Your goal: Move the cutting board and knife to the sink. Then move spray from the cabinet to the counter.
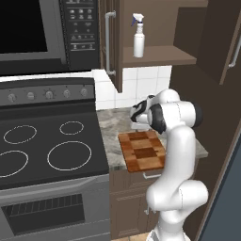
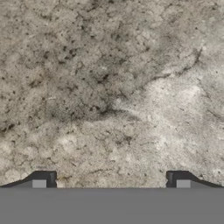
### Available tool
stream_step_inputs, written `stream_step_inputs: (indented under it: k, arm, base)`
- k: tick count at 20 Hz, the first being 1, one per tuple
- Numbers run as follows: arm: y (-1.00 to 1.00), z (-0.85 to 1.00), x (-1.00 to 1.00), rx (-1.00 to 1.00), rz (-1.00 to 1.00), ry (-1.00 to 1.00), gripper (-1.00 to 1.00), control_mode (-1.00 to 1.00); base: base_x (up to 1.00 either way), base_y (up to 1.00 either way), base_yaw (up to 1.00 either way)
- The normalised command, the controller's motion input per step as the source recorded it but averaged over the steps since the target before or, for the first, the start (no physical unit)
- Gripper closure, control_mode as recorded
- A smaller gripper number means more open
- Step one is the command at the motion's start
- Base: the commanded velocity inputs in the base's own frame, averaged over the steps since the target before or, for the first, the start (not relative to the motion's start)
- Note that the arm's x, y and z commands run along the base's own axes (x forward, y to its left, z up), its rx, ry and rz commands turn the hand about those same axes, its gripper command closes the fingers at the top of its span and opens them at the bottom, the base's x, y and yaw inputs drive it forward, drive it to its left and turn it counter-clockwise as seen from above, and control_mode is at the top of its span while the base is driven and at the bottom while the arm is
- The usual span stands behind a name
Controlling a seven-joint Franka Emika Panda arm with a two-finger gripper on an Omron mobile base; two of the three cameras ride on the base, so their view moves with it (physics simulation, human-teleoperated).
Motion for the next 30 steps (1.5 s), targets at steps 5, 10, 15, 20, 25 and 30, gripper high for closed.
stream_step_inputs:
  k: [5,10,15,20,25,30]
  arm:
    - [0.0,-0.07,-0.02,0.0,0.0,-0.17,-1.0,-1.0]
    - [0.0,0.04,-0.02,0.0,0.0,-0.33,-1.0,-1.0]
    - [-0.03,0.54,-0.47,0.07,0.0,-0.22,-1.0,-1.0]
    - [-0.17,0.91,-0.68,0.17,-0.02,-0.01,-1.0,-1.0]
    - [-0.2,1.0,-0.6,0.15,0.0,0.09,-1.0,-1.0]
    - [-0.01,1.0,-0.52,0.11,0.0,0.1,-1.0,-1.0]
  base:
    - [0.0,0.0,0.0]
    - [0.0,0.0,0.0]
    - [0.0,0.0,0.0]
    - [0.0,0.0,0.0]
    - [0.0,0.0,0.0]
    - [0.0,0.0,0.0]
